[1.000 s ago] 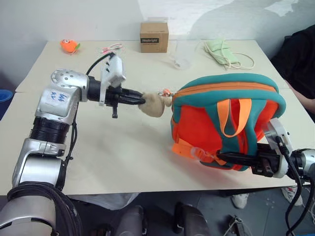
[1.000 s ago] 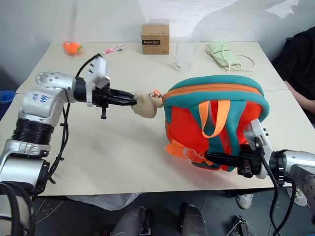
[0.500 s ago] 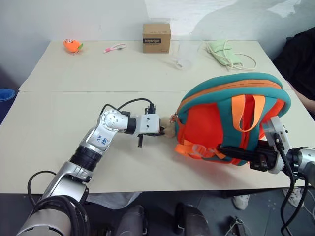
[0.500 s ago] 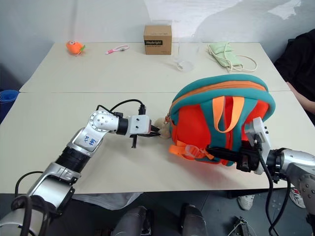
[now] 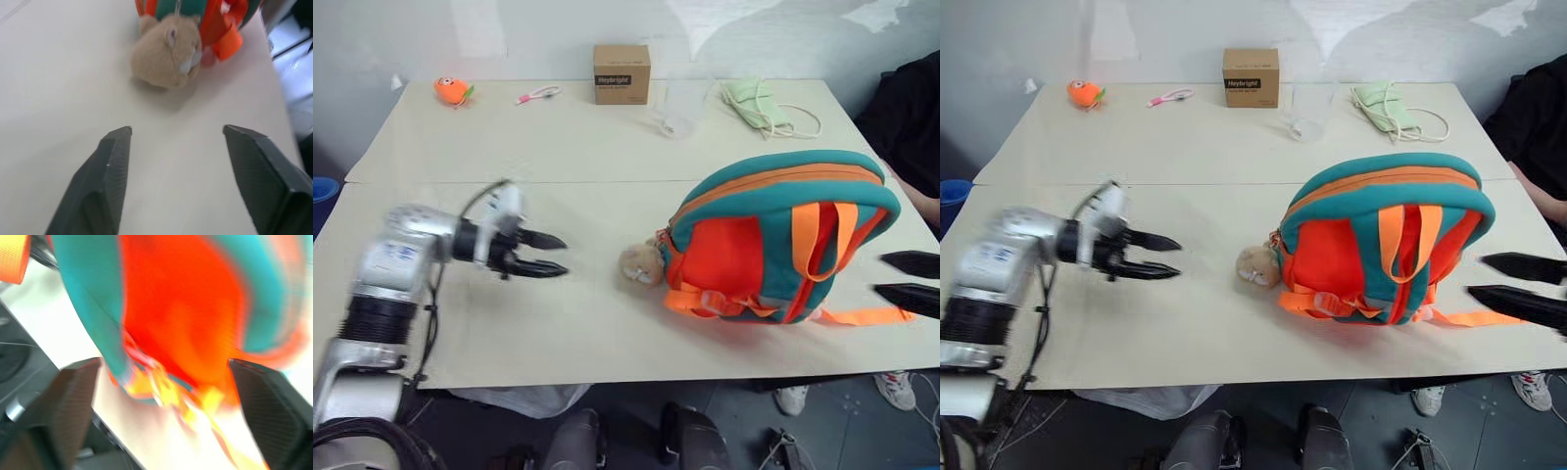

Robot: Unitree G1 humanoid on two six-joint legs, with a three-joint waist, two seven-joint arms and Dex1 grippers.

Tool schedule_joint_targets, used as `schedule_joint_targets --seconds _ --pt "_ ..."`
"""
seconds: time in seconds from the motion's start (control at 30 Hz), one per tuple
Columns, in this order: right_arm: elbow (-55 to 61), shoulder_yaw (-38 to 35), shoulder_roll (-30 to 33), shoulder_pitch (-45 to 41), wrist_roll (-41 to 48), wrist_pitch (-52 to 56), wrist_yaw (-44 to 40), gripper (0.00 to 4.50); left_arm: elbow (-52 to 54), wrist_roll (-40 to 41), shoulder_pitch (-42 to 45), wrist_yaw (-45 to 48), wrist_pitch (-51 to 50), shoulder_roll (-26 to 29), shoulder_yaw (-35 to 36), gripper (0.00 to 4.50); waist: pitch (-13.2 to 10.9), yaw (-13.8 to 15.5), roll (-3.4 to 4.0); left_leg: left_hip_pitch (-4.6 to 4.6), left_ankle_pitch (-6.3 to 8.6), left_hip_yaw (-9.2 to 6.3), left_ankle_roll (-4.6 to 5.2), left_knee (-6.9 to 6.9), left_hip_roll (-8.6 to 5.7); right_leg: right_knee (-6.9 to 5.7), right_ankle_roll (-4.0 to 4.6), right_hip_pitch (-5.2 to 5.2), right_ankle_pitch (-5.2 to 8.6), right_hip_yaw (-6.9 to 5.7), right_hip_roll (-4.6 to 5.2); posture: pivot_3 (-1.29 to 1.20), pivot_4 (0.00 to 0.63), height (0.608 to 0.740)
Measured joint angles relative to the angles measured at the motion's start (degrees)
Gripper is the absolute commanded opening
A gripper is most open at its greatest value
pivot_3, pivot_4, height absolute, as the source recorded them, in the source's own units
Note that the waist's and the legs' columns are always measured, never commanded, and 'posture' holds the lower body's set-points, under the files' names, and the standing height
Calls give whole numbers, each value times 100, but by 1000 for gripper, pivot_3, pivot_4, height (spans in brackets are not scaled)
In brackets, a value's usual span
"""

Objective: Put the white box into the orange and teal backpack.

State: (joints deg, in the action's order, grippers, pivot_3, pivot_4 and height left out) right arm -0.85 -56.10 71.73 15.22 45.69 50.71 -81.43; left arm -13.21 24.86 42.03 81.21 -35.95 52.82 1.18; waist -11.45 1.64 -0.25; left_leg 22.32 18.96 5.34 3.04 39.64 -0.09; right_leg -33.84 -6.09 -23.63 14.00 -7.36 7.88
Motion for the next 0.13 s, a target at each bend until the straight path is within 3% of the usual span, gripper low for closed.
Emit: schedule_joint_targets --seconds 0.07,0.13 --pt "-573 -377 85 116 -335 -183 -219 4500 -248 203 297 81 -231 273 367 4471 0 -12 0 -2 3 2 3 0 -3 7 -10 2 -5 7 3 0 150 740" --pt "-930 -495 39 2 -587 -472 -153 4500 -321 362 434 10 -353 319 711 4471 2 -33 2 -13 6 8 1 -1 -6 17 -12 6 -7 20 35 0 150 740"
